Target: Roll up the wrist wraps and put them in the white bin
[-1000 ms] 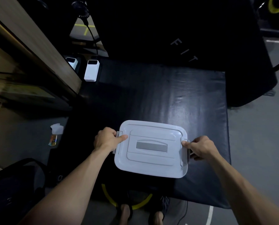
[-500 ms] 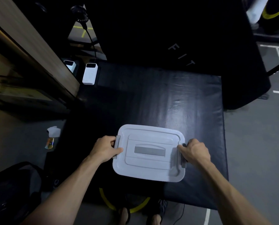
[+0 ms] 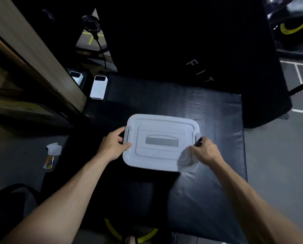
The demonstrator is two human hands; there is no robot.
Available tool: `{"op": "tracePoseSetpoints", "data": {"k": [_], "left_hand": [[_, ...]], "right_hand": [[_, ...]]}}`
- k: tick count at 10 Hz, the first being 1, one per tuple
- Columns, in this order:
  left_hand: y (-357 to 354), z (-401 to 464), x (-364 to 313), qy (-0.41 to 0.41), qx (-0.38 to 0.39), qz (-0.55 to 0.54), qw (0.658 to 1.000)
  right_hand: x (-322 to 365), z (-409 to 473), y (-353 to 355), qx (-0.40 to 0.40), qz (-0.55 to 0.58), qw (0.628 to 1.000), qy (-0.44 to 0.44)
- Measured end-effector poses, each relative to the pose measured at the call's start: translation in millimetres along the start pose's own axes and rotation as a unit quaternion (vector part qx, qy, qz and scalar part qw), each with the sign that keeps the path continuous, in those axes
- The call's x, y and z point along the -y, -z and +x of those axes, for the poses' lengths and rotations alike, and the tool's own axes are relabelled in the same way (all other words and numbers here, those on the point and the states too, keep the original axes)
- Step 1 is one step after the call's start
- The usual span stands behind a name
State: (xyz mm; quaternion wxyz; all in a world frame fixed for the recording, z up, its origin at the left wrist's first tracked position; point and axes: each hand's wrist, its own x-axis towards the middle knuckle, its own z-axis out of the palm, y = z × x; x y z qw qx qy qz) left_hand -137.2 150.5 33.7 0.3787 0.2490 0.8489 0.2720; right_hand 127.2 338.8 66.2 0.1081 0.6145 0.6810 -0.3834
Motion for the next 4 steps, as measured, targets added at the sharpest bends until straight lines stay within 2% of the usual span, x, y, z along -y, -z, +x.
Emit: {"op": "tracePoseSetpoints", "data": {"k": [1, 2, 4], "left_hand": [[4, 20, -7, -0.029, -0.007, 0.031, 0.999], [1, 20, 3, -0.074, 0.04, 0.083, 0.993], [1, 6, 18, -0.088, 0.039, 0.155, 0.983]], "right_hand": [[21, 11, -3, -0.001, 0.015, 1.0, 0.028], [25, 13, -15, 0.015, -0.024, 0.998, 0.064], [31, -7, -26, 0.02, -0.087, 0.994, 0.066]]}}
